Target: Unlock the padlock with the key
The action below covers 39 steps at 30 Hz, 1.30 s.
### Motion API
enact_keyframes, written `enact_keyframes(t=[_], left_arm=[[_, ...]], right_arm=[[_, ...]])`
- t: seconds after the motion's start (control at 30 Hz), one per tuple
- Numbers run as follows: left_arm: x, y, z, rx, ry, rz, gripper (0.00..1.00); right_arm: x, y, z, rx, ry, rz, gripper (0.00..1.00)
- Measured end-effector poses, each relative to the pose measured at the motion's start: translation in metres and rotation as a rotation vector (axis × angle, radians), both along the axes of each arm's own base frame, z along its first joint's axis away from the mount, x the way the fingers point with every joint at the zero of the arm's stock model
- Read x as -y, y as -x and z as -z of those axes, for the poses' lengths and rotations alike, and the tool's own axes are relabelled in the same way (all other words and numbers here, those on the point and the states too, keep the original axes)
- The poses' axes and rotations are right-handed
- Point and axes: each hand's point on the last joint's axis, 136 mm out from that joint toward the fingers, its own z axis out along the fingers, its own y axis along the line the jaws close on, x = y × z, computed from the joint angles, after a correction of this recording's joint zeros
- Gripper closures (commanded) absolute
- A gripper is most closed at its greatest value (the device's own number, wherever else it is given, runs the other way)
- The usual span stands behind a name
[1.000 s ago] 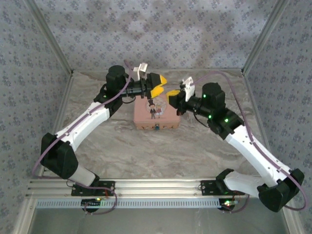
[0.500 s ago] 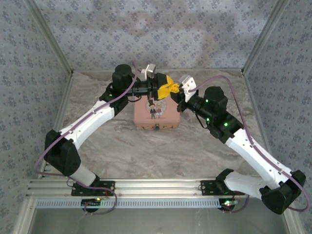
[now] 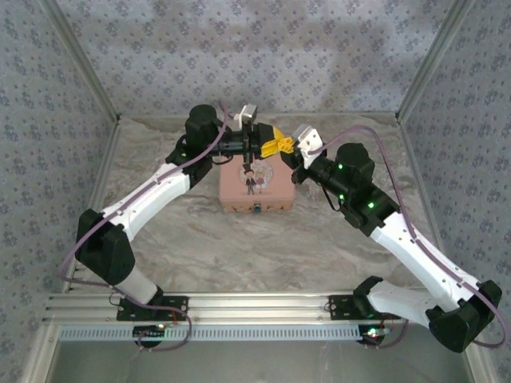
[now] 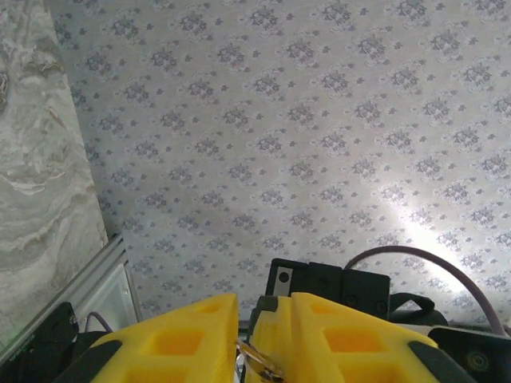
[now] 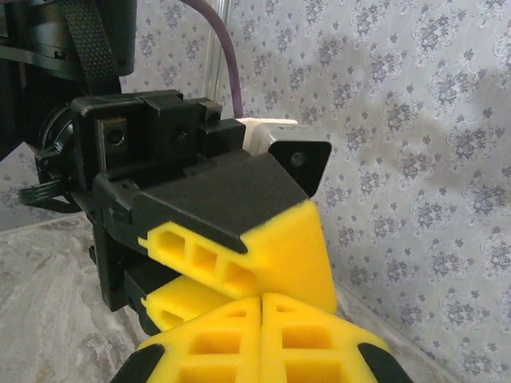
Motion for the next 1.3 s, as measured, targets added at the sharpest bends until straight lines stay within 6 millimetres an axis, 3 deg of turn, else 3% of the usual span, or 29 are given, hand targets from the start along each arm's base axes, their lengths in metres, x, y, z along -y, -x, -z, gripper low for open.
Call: enact_keyframes(t=[0.07, 0.2, 0.33, 0.6, 1.07, 1.27, 1.3], left_arm=[[0.0, 0.0, 0.0, 0.0, 0.0, 0.003, 0.77], [0.001, 0.0, 0.0, -0.011, 0.003, 0.01, 0.62], [0.004, -0.003, 0.001, -0.015, 0.011, 0.019, 0.62], [0.006, -0.003, 0.0, -0.022, 0.023, 0.026, 0.69], [0.005, -0.013, 0.004, -0.045, 0.025, 0.022, 1.0], [0.006, -0.014, 0.008, -0.048, 0.022, 0.036, 1.0], [0.006, -0.015, 0.009, -0.048, 0.022, 0.038, 1.0]], right_arm=[[0.0, 0.0, 0.0, 0.005, 0.005, -0.001, 1.0], [0.001, -0.001, -0.001, 0.012, 0.006, -0.001, 1.0], [0.006, -0.004, -0.003, 0.003, -0.015, 0.002, 1.0], [0.007, -0.006, -0.002, 0.0, -0.018, -0.008, 1.0], [0.002, -0.01, 0.005, 0.011, 0.022, -0.012, 1.0], [0.002, -0.01, 0.01, 0.014, 0.055, -0.006, 1.0], [0.003, -0.01, 0.011, 0.014, 0.06, -0.004, 0.96]])
